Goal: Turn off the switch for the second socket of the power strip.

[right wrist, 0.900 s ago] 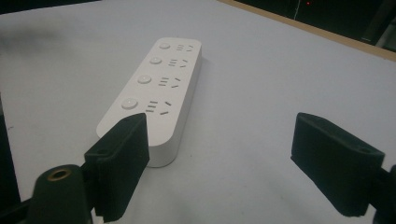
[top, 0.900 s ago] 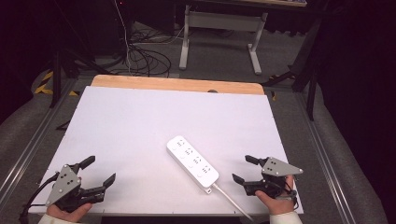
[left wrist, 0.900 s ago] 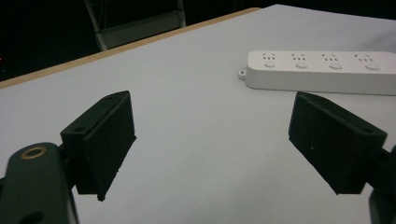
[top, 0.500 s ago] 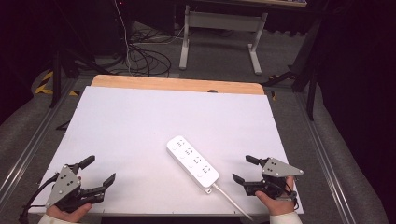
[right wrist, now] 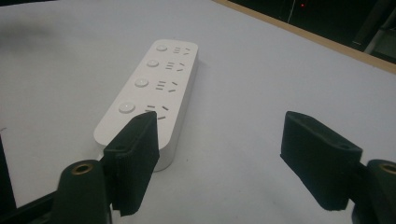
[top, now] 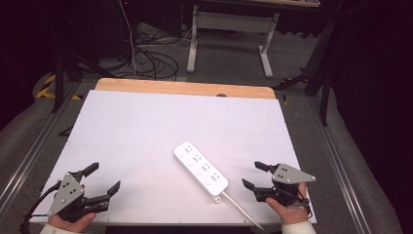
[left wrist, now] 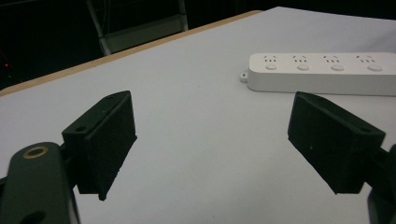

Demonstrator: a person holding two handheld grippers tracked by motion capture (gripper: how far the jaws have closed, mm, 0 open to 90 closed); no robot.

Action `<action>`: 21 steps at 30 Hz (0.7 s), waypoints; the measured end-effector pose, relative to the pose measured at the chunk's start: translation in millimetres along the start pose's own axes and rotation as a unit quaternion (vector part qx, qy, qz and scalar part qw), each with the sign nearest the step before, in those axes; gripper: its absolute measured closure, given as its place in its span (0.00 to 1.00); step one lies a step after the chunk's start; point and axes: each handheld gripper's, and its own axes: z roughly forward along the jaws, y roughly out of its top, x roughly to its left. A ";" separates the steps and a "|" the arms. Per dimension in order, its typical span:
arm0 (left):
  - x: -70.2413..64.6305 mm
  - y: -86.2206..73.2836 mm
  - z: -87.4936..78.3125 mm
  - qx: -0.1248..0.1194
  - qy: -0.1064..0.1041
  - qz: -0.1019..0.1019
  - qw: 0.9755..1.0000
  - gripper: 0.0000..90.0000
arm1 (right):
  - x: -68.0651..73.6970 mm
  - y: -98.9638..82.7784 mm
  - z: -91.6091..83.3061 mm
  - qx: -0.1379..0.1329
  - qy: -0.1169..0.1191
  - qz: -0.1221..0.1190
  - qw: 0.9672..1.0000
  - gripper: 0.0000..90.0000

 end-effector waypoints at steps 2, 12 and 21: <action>-0.1 0.1 0.3 0.001 0.000 0.001 1.000 0.18 | 1.2 3.7 -0.8 -0.002 0.002 0.002 1.000 0.31; -0.5 0.0 0.4 0.003 0.000 0.000 1.000 0.18 | 9.4 26.0 6.9 0.007 0.012 -0.021 1.000 0.31; -1.9 0.9 -1.3 -0.002 0.001 0.005 1.000 0.18 | 15.1 41.1 17.9 0.007 0.022 -0.036 0.999 0.32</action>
